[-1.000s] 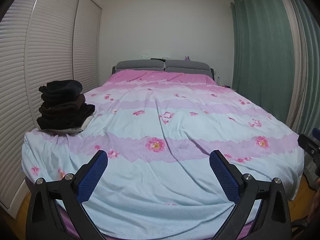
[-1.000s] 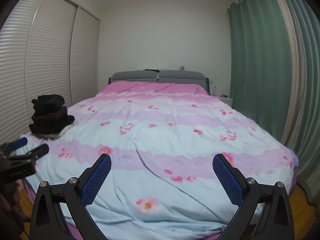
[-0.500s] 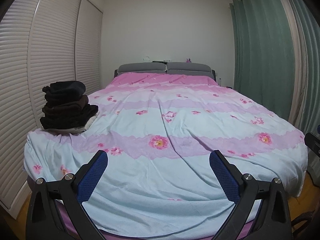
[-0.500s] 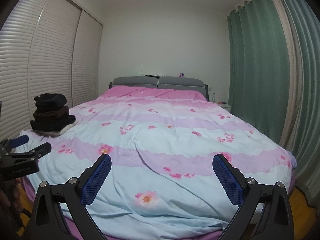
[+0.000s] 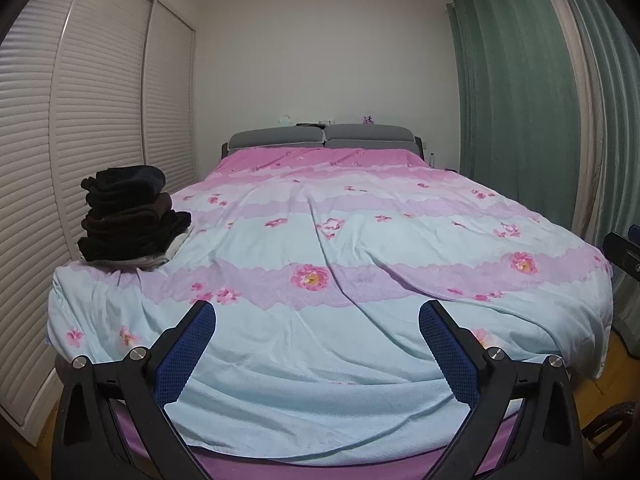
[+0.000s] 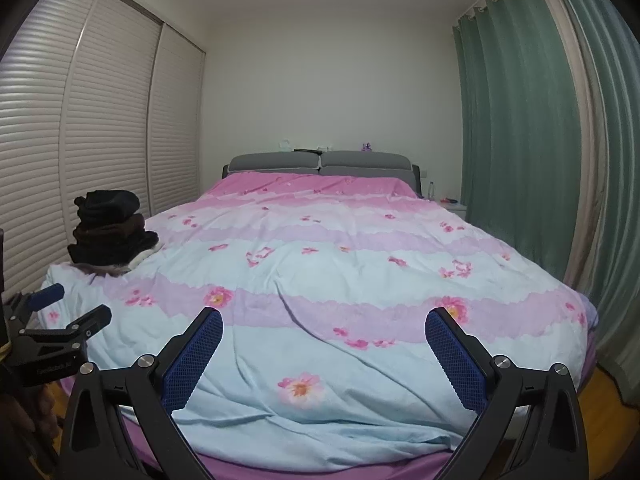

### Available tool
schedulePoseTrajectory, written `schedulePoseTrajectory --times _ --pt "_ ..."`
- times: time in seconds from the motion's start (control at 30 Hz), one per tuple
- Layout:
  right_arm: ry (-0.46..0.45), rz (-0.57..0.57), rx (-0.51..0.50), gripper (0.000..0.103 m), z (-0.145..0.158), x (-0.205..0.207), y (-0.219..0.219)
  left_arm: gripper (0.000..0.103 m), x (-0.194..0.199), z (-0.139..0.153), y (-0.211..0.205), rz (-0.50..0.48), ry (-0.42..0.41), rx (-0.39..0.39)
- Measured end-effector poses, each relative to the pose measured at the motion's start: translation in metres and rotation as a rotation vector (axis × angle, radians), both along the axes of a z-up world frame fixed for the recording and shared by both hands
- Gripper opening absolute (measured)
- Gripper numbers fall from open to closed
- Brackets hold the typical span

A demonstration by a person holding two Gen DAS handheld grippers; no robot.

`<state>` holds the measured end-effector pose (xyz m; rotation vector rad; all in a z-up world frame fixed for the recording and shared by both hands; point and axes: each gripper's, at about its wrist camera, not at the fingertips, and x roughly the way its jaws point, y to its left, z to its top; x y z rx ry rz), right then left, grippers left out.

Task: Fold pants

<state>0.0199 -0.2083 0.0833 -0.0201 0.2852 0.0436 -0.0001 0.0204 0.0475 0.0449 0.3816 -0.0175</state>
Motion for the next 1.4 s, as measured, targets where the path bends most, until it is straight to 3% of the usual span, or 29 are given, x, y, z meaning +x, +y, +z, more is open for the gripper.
schedulePoseTrajectory --times 1.4 --pt "0.018 0.007 0.006 0.103 -0.0002 0.0013 0.0019 0.103 -0.0006 -0.0053 -0.0024 -0.015 0.014 0.002"
